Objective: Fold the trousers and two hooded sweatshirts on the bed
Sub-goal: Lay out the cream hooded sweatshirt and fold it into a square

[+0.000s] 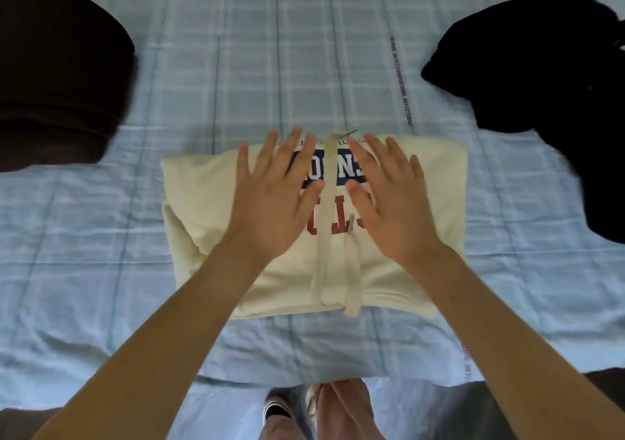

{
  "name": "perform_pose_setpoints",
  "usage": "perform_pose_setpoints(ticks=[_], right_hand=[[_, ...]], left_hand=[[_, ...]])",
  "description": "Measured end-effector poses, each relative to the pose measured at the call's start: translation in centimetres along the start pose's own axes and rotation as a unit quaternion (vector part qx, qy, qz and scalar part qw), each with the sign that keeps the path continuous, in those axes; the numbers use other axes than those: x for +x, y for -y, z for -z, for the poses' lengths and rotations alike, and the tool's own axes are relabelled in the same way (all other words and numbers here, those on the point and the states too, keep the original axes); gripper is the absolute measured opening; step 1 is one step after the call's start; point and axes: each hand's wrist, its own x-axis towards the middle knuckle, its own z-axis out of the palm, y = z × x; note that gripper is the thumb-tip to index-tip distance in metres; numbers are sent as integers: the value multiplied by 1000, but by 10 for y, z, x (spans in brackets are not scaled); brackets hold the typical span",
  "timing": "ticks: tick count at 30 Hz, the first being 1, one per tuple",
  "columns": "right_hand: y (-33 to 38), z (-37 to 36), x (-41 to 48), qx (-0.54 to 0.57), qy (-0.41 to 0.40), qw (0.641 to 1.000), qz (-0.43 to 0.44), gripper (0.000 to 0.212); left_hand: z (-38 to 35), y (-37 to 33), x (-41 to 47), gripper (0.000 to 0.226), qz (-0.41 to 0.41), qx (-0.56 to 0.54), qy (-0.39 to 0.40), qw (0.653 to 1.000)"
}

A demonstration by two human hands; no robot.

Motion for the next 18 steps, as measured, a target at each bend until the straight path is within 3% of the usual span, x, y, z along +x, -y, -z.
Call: perform_pose_setpoints(ticks=[3, 6, 13, 18], right_hand=[[-17, -50, 10, -79, 65, 994, -29, 58], [-37, -82, 7, -95, 81, 992, -36, 57], [-40, -63, 6, -103, 85, 991, -30, 59], [-65, -59, -20, -108, 52, 990, -72, 56]], left_hand=[[-56, 8, 14, 66, -11, 64, 71, 995], [-93, 17, 15, 65, -21, 94, 84, 992], [-71, 22, 15, 63, -32, 91, 66, 993], [-63, 79, -13, 60, 79, 77, 24, 994]])
